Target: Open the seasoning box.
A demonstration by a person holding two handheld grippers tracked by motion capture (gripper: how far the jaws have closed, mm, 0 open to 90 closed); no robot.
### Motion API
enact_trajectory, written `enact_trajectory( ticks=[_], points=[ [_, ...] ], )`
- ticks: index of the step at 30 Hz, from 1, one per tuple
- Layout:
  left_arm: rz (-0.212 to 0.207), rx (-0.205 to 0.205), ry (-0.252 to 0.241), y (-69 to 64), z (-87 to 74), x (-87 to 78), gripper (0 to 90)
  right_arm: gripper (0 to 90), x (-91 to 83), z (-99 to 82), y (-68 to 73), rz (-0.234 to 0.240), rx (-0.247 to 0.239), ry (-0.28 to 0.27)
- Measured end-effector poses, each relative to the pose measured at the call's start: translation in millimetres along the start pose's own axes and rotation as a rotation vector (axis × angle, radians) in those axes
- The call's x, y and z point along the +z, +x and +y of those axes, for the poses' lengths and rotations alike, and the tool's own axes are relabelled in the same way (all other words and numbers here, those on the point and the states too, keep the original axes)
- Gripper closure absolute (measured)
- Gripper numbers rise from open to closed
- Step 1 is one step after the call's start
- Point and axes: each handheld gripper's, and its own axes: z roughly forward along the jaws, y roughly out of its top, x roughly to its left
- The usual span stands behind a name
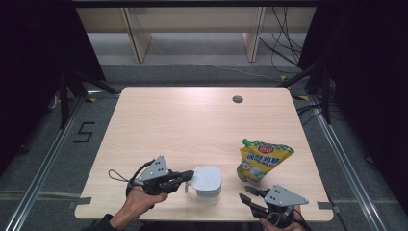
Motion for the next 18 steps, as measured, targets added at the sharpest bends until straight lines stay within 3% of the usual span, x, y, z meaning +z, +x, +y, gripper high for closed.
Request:
enact_trajectory(
  ticks=[2, 8, 11, 12, 13, 15, 18],
  points=[
    [0.009, -0.017, -0.006, -1.5, -0.7, 0.1, 88.9, 70.9, 3.0, 3.9, 3.0, 0.018, 0.008, 0.008],
    [0.015, -0.003, -0.003, -1.3, -1.4, -0.9, 88.9, 85.7, 9.3, 15.8, 8.9, 0.011, -0.073, -0.052],
    [0.012, 0.005, -0.005, -1.7, -1.1, -0.6, 89.0, 86.2, 13.2, 18.9, 10.4, 0.011, -0.081, -0.058],
    [0.014, 0.0, -0.002, -1.7, -1.2, -0.9, 89.0, 86.5, 16.4, 19.9, 13.2, 0.043, -0.054, -0.049],
    [0.014, 0.001, -0.001, -1.5, -1.3, -1.2, 89.0, 86.9, 17.7, 20.9, 12.6, 0.021, -0.082, -0.052],
    [0.013, 0.0, -0.003, -1.3, -1.7, -1.2, 89.0, 87.7, 20.1, 22.5, 14.7, 0.038, -0.066, -0.032],
    [0.012, -0.001, -0.004, -1.4, -1.8, -1.3, 89.0, 87.7, 23.6, 25.1, 15.5, 0.036, -0.085, -0.046]
  ],
)
